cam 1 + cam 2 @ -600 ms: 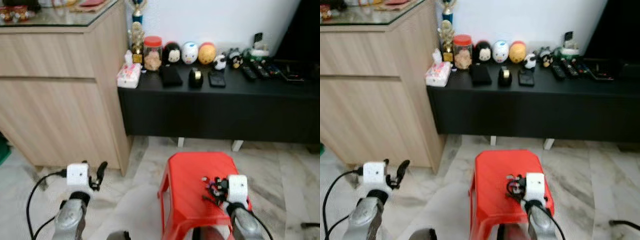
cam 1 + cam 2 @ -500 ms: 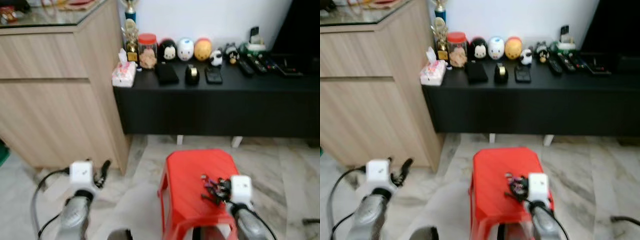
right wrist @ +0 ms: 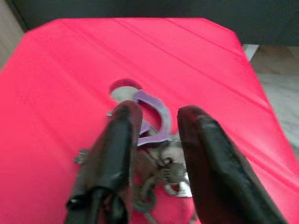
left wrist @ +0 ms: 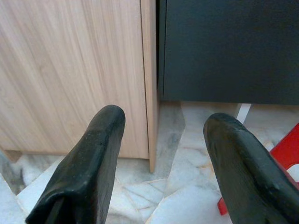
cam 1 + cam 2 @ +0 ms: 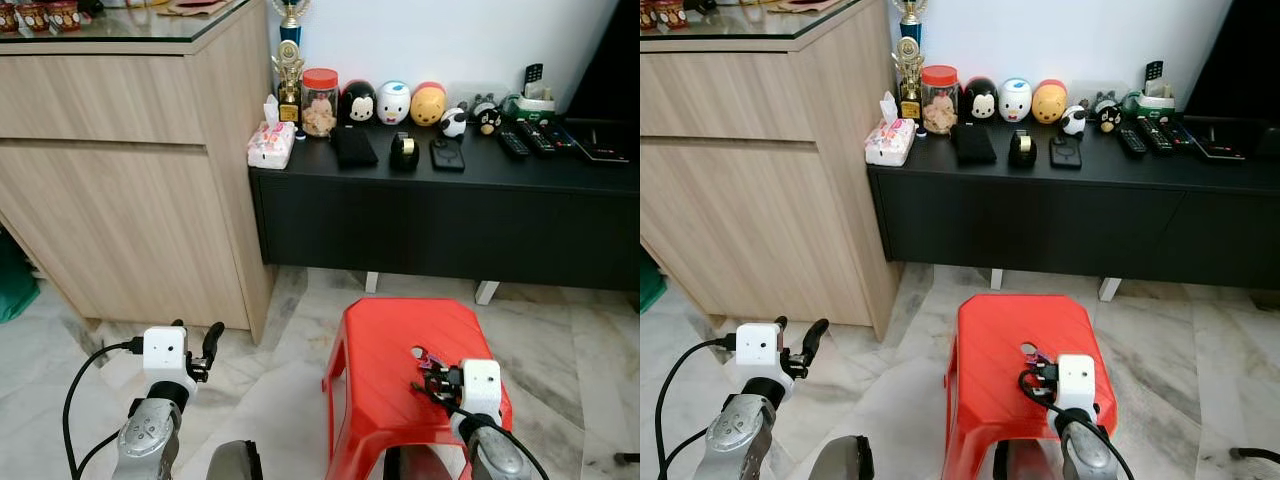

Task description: Hang keys on a hook

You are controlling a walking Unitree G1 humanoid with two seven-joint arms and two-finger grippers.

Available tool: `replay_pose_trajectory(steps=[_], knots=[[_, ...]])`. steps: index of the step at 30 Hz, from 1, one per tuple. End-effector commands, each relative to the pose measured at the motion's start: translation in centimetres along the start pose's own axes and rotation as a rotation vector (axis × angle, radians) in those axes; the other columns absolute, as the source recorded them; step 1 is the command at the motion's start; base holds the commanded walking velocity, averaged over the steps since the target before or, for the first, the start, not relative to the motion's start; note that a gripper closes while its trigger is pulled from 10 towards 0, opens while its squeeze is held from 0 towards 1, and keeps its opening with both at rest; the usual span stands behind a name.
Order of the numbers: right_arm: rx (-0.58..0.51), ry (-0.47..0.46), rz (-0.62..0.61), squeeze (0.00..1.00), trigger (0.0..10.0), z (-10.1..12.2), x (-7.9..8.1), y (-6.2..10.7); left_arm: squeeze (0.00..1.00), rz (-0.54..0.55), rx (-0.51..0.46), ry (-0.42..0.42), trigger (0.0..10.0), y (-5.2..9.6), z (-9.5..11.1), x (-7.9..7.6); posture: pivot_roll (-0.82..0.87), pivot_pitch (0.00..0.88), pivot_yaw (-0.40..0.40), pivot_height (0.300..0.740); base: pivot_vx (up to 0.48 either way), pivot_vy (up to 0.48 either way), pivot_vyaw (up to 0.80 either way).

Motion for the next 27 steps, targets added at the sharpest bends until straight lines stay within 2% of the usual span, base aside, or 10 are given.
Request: replay_pose_trajectory(steps=[1,17,18,27], knots=[[-0.026,-0.006,-0.011,1.0,10.0,0.3,-0.7,0.3,0.0,-0.001,0.012,-0.018,10.0,0.1,-0.3,0.2,0.05,0.0,-0.033,0.586,0.0,0.0,0.0],[-0.033,-0.026,0.005,1.0,10.0,-0.9,-1.3,1.7,0.0,0.001,0.023,-0.018,10.0,0.3,-0.7,0.1,0.04,0.0,-0.036,0.586,0.0,0.0,0.0],[-0.02,-0.034,0.005,0.0,10.0,-1.1,-1.3,1.7,0.0,-0.001,0.023,-0.018,10.0,0.3,-0.7,0.0,0.04,0.0,-0.036,0.586,0.0,0.0,0.0],[0.047,-0.032,0.035,0.0,10.0,-2.1,-0.5,1.5,0.0,0.0,0.025,-0.023,10.0,0.4,-0.7,0.1,0.04,0.0,-0.032,0.586,0.0,0.0,0.0]])
Point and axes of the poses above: a point about 5 cm out from each wrist's last joint towards the gripper, its own y axis pointing back from the gripper into the wrist, its own z axis along the axis of the wrist's last joint, x = y × z, the point moved 5 cm from there along -y, pointing out of the wrist towards the gripper, and after that the axes turned 10 degrees about -y, right-handed, at the moved point
